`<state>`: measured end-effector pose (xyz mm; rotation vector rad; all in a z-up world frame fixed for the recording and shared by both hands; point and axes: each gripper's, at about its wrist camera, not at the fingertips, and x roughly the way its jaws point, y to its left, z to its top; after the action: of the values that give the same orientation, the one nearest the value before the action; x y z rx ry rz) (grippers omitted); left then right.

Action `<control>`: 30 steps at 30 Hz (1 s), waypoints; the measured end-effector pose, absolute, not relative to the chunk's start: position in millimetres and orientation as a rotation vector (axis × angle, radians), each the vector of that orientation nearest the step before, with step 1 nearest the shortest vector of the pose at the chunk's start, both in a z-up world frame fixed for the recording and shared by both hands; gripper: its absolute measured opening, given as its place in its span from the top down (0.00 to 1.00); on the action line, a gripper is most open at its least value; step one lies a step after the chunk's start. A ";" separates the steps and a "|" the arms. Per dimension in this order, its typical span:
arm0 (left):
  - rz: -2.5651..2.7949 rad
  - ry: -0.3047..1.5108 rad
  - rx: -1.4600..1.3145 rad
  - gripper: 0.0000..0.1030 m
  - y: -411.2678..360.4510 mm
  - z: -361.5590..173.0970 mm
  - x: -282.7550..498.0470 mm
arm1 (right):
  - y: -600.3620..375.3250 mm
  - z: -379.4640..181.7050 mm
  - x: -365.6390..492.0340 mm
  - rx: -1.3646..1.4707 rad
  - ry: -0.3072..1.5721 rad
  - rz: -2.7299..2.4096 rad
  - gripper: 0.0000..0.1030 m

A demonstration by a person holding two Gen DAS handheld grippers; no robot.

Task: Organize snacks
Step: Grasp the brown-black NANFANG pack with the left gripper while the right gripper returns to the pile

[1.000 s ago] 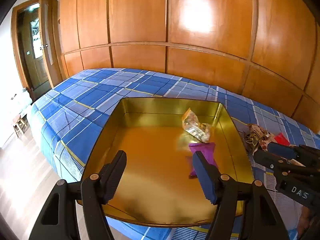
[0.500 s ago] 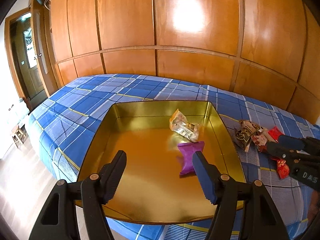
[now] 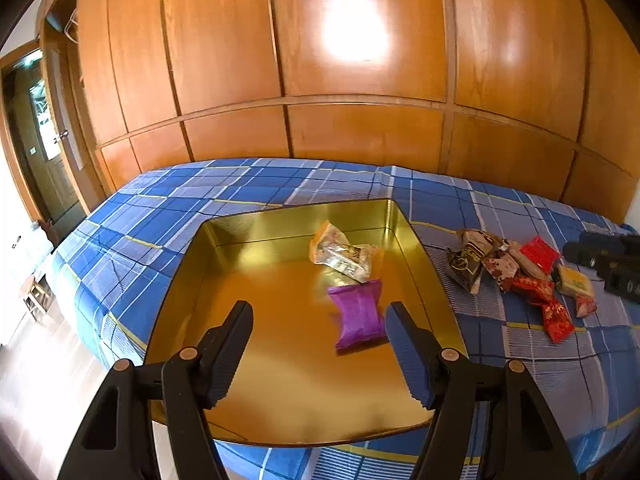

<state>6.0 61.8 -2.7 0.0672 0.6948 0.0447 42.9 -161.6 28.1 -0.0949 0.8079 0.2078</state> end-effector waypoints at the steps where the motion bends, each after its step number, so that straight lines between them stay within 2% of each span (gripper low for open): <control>1: 0.042 0.696 0.070 0.33 60.6 -2.7 6.0 | -167.6 29.6 43.5 -0.093 0.805 0.198 0.58; 16: -0.028 0.717 0.144 0.33 26.4 -5.1 14.1 | -266.5 25.7 61.4 -0.122 0.855 0.096 0.58; 25: -0.182 0.784 0.137 0.33 -16.3 -4.7 35.7 | -356.7 -21.6 67.6 0.058 0.969 -0.045 0.58; 30: -0.250 0.844 0.130 0.38 -41.7 -8.0 64.3 | -363.7 -18.6 72.0 0.130 0.970 -0.039 0.58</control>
<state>64.3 -41.7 -8.0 0.1295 0.8445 -0.2498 72.0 -363.8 -18.6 0.1299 0.9702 -0.0386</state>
